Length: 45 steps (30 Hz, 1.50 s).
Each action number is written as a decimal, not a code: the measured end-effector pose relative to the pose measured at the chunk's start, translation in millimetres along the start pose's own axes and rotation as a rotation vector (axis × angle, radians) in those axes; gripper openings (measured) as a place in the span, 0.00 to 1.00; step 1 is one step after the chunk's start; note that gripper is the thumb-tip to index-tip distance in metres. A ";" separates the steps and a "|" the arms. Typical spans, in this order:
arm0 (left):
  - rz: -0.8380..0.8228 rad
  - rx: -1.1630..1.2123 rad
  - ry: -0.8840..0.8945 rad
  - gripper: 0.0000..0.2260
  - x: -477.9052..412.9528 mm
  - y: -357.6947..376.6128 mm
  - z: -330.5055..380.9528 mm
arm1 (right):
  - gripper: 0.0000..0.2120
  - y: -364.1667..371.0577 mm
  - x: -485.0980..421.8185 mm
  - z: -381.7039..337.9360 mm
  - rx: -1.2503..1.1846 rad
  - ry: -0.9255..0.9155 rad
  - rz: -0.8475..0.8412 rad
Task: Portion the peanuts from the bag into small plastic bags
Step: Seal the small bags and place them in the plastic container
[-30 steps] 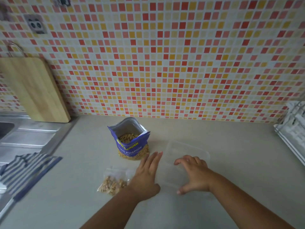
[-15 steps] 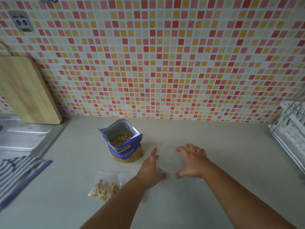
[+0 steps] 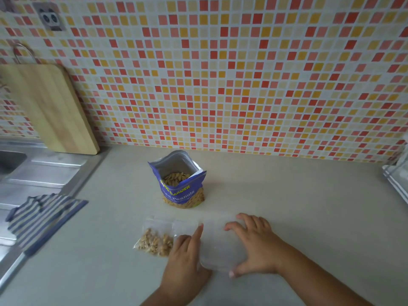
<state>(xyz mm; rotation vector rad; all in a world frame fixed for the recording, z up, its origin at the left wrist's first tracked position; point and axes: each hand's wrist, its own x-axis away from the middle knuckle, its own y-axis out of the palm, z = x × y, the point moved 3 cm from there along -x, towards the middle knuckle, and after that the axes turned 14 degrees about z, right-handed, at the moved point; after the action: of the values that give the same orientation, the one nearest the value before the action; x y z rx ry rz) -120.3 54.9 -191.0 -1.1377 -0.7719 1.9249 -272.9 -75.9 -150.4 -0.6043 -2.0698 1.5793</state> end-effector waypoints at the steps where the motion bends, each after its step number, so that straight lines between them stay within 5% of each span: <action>1: 0.017 0.005 -0.010 0.39 3.2 -1.1 -1.0 | 0.46 -4.7 -0.9 1.6 -0.041 0.019 -0.015; 6: 0.079 -0.011 0.092 0.39 3.9 -5.4 1.1 | 0.50 -42.1 -28.3 40.0 -0.176 0.228 0.095; 9: 0.030 0.036 0.113 0.28 9.1 -2.0 -3.1 | 0.45 -45.3 -55.6 68.1 -0.202 0.383 0.178; 15: 0.025 0.103 0.129 0.12 15.0 0.7 -10.0 | 0.44 -14.1 -76.8 80.8 -0.091 0.470 0.047; 23: -0.004 0.026 0.123 0.20 20.9 -10.6 -13.8 | 0.44 -4.3 -72.4 65.8 -0.008 0.445 0.028; 26: 0.106 0.039 0.102 0.22 10.9 -33.0 -20.4 | 0.30 -18.4 -78.4 36.7 -0.053 0.414 0.124; 28: 0.237 0.028 0.008 0.19 -4.2 -48.5 -41.6 | 0.20 -24.2 -83.3 3.7 -0.120 0.339 0.120; 30: 0.288 -0.036 -0.288 0.23 -21.1 -57.9 -73.5 | 0.18 -19.8 -87.8 -33.0 -0.140 0.235 0.030; 33: 0.041 0.058 -0.852 0.32 -38.1 -57.6 -108.3 | 0.26 0.5 -97.6 -72.4 0.020 0.097 -0.129; 35: -0.139 0.168 -0.999 0.35 -45.2 -53.4 -111.5 | 0.27 11.8 -105.8 -84.9 0.083 0.084 -0.167; 40: -0.244 0.288 -0.987 0.09 -49.2 -49.2 -110.7 | 0.23 25.4 -115.0 -101.5 0.076 0.109 -0.145; 45: -0.230 0.452 -0.865 0.04 -40.1 -47.6 -118.5 | 0.17 30.6 -117.7 -111.2 0.040 0.117 -0.110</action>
<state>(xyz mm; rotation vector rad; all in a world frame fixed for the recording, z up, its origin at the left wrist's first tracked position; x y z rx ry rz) 13.3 60.5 -185.5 0.0942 -0.7832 2.2125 -110.3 -54.0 -165.7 -0.5460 -1.9466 1.4842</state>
